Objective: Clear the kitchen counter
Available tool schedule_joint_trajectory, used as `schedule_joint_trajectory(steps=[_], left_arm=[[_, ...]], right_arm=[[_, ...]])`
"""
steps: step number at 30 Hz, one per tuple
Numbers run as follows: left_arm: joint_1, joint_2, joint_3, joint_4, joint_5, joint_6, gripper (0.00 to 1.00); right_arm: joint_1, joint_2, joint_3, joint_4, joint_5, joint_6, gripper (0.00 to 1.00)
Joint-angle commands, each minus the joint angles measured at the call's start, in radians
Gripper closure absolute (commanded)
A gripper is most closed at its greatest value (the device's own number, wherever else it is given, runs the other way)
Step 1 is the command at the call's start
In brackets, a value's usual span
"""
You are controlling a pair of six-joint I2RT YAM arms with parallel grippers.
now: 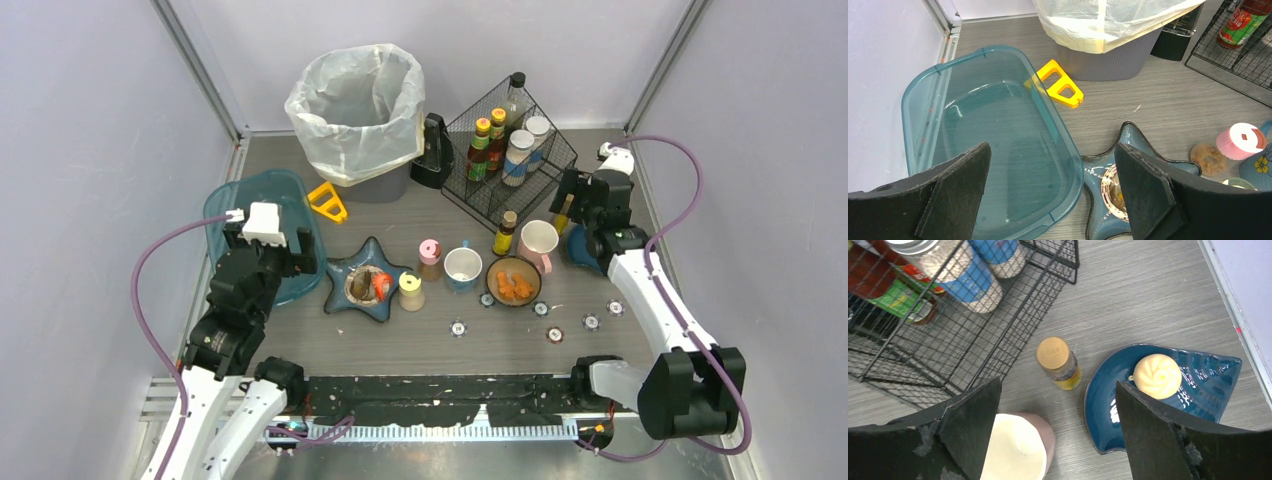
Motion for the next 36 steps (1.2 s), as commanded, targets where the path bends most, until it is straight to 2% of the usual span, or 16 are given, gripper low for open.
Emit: schedule_joint_trajectory(steps=[1, 5, 9, 16, 20, 23, 30, 32, 36], left_arm=[[-0.006, 0.013, -0.002, 0.055, 0.012, -0.011, 0.04], [-0.006, 0.016, -0.002, 0.056, 0.003, -0.007, 0.05], [-0.006, 0.023, -0.002, 0.055, 0.003, -0.004, 0.05], [-0.006, 0.030, -0.002, 0.056, 0.000, 0.000, 0.05], [-0.006, 0.036, -0.002, 0.056, 0.001, 0.002, 0.05], [-0.006, 0.039, -0.002, 0.057, 0.000, 0.003, 0.05], [-0.006, 0.041, -0.002, 0.056, 0.009, 0.001, 0.05], [-0.006, 0.041, -0.002, 0.057, 0.010, 0.001, 0.05], [-0.006, 0.038, -0.001, 0.056, 0.015, 0.000, 0.05]], right_arm=[[-0.002, 0.017, -0.031, 0.142, 0.106, 0.024, 0.12], [-0.003, 0.068, -0.043, 0.245, 0.067, 0.005, 0.20], [-0.010, 0.137, -0.023, 0.268, 0.020, -0.002, 0.28], [-0.016, 0.225, -0.019, 0.297, -0.011, 0.007, 0.36], [-0.025, 0.250, -0.012, 0.303, -0.015, 0.001, 0.48], [-0.027, 0.242, -0.011, 0.301, -0.009, -0.004, 0.63], [-0.027, 0.144, 0.015, 0.243, 0.030, -0.032, 0.89], [-0.026, 0.106, 0.035, 0.223, 0.036, -0.039, 0.93], [-0.021, 0.042, 0.095, 0.201, 0.033, -0.059, 0.94]])
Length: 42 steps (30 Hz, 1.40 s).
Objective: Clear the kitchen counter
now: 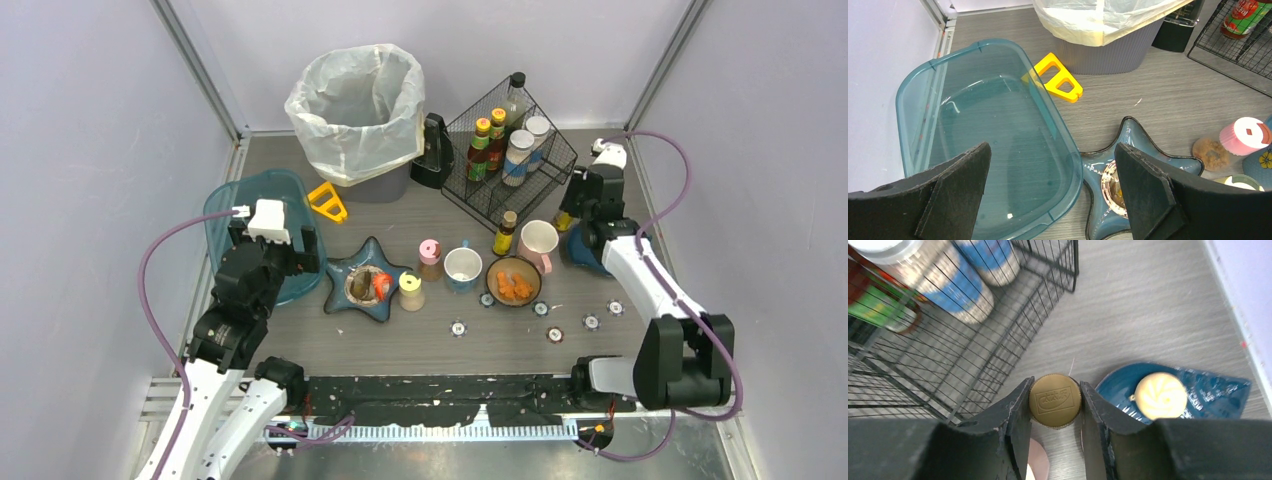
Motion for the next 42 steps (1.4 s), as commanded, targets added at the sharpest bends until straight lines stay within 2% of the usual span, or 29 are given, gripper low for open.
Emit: schedule_joint_trajectory(steps=[1, 9, 17, 22, 31, 37, 42], left_arm=[[-0.003, -0.001, -0.001, 0.056, 0.011, -0.002, 0.05], [-0.003, -0.002, -0.002, 0.056, 0.012, -0.002, 0.05], [-0.003, -0.006, -0.001, 0.055, 0.006, 0.001, 0.05], [-0.003, -0.008, -0.003, 0.055, 0.003, 0.003, 0.05], [-0.003, -0.004, -0.002, 0.056, 0.001, 0.006, 0.05], [-0.003, 0.000, -0.001, 0.056, 0.000, 0.008, 0.05], [-0.003, 0.001, -0.003, 0.059, 0.001, 0.009, 0.05]], right_arm=[[0.006, -0.121, 0.150, 0.057, 0.019, -0.036, 0.94], [0.063, -0.105, 0.334, 0.096, -0.272, -0.096, 0.94], [0.126, 0.063, 0.514, 0.131, -0.441, -0.071, 0.94], [0.144, 0.169, 0.574, 0.111, -0.462, -0.068, 0.94], [0.146, 0.307, 0.538, 0.129, -0.447, -0.115, 0.94], [0.151, 0.392, 0.523, 0.150, -0.446, -0.213, 0.94], [0.163, 0.446, 0.509, 0.169, -0.378, -0.288, 0.94]])
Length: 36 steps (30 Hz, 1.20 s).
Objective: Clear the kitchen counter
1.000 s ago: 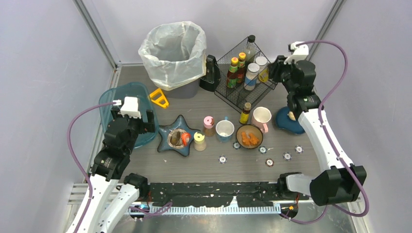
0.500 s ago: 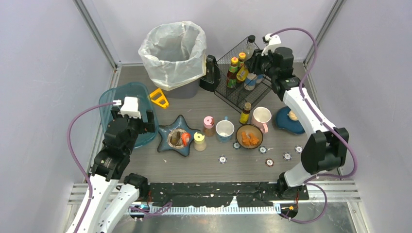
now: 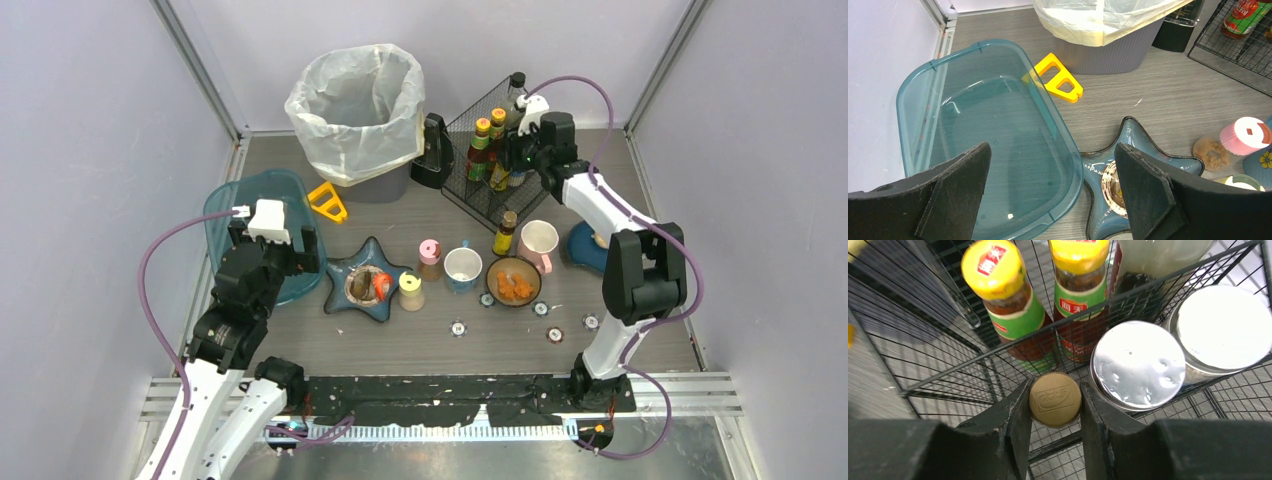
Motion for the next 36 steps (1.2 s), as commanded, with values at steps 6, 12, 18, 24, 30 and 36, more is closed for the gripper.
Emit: schedule_joint_trajectory(steps=[6, 12, 18, 24, 30, 36], left_arm=[[-0.003, 0.002, -0.004, 0.060, 0.001, 0.008, 0.05], [-0.003, 0.002, -0.004, 0.061, 0.004, 0.007, 0.05], [-0.003, 0.003, -0.005, 0.060, 0.010, 0.008, 0.05], [-0.003, 0.000, -0.005, 0.059, 0.010, 0.005, 0.05], [-0.003, -0.006, -0.004, 0.057, 0.014, 0.003, 0.05], [-0.003, -0.009, -0.004, 0.058, 0.019, 0.000, 0.05]], right_arm=[[0.015, 0.017, -0.050, 0.194, 0.125, -0.095, 0.92], [0.015, 0.008, -0.061, 0.162, 0.112, -0.081, 0.67], [0.017, -0.082, -0.082, 0.123, 0.092, -0.032, 0.40], [0.019, -0.216, -0.092, 0.042, 0.105, 0.025, 0.26], [0.029, -0.379, -0.146, -0.077, 0.133, 0.147, 0.23], [0.095, -0.533, -0.226, -0.250, 0.187, 0.217, 0.20]])
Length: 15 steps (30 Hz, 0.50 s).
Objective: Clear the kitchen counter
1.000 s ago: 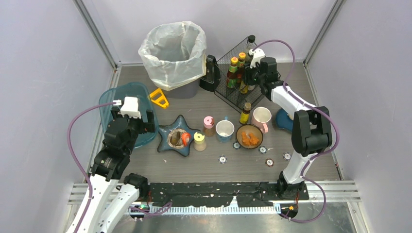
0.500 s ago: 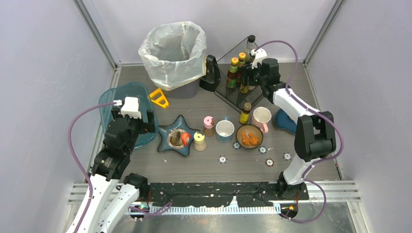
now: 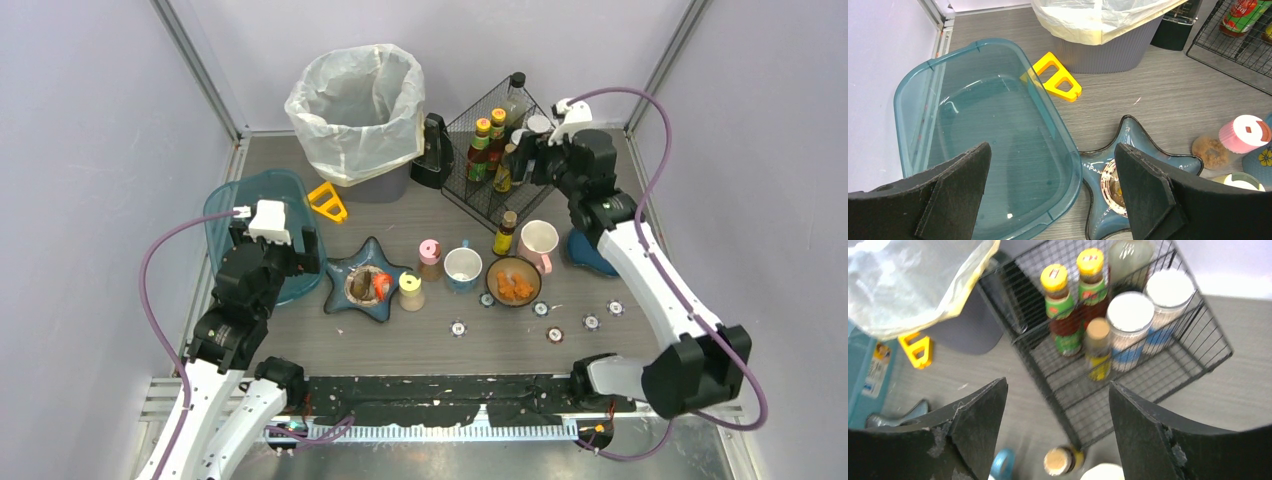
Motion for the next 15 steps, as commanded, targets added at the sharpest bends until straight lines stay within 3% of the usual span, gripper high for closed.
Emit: schedule_joint_trajectory(steps=[1, 8, 15], left_arm=[[-0.003, -0.008, 0.004, 0.058, 0.015, -0.001, 0.05], [-0.003, -0.011, 0.003, 0.057, 0.021, -0.004, 0.05], [-0.003, -0.007, 0.006, 0.055, 0.029, -0.007, 0.05]], right_arm=[[0.070, -0.096, -0.058, -0.157, 0.050, 0.069, 0.20], [0.147, -0.196, -0.187, -0.242, 0.120, 0.062, 0.20], [0.158, -0.135, -0.252, -0.178, 0.170, 0.059, 0.27]])
